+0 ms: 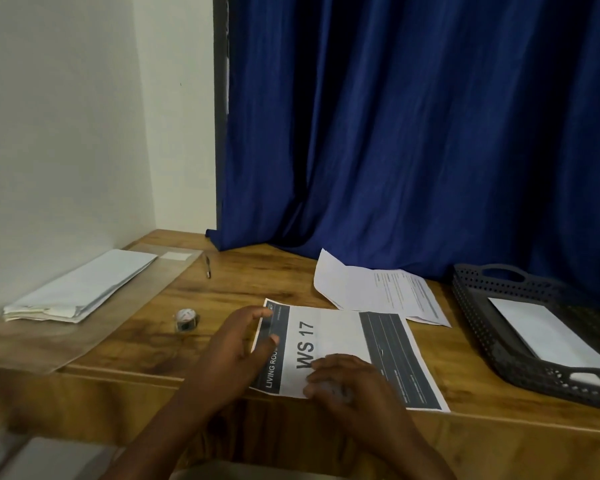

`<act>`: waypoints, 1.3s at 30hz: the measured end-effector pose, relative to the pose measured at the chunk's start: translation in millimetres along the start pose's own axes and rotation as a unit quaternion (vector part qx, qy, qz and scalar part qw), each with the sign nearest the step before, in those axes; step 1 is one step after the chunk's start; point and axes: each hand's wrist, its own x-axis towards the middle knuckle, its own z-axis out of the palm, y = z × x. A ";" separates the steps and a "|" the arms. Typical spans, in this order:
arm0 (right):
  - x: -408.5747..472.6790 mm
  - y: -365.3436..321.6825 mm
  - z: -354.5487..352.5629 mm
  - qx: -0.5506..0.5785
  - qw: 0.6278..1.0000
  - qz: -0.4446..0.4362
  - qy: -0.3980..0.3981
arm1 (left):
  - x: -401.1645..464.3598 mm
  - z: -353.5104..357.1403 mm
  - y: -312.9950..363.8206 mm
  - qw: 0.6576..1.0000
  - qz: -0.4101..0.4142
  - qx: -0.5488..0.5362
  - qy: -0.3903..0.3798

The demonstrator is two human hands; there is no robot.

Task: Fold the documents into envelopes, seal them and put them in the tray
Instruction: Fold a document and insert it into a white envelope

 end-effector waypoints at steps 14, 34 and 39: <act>70.7 19.3 16.1 -0.158 0.978 0.099 -0.096 | 46.7 67.7 -12.7 0.886 0.051 0.405 -0.220; 26.5 107.9 -48.4 -0.195 0.940 0.246 0.135 | 41.1 48.3 -24.6 0.898 0.016 0.398 -0.185; 19.8 97.1 -55.7 0.033 0.958 0.208 0.197 | 39.8 48.3 -26.3 0.905 0.020 0.389 -0.172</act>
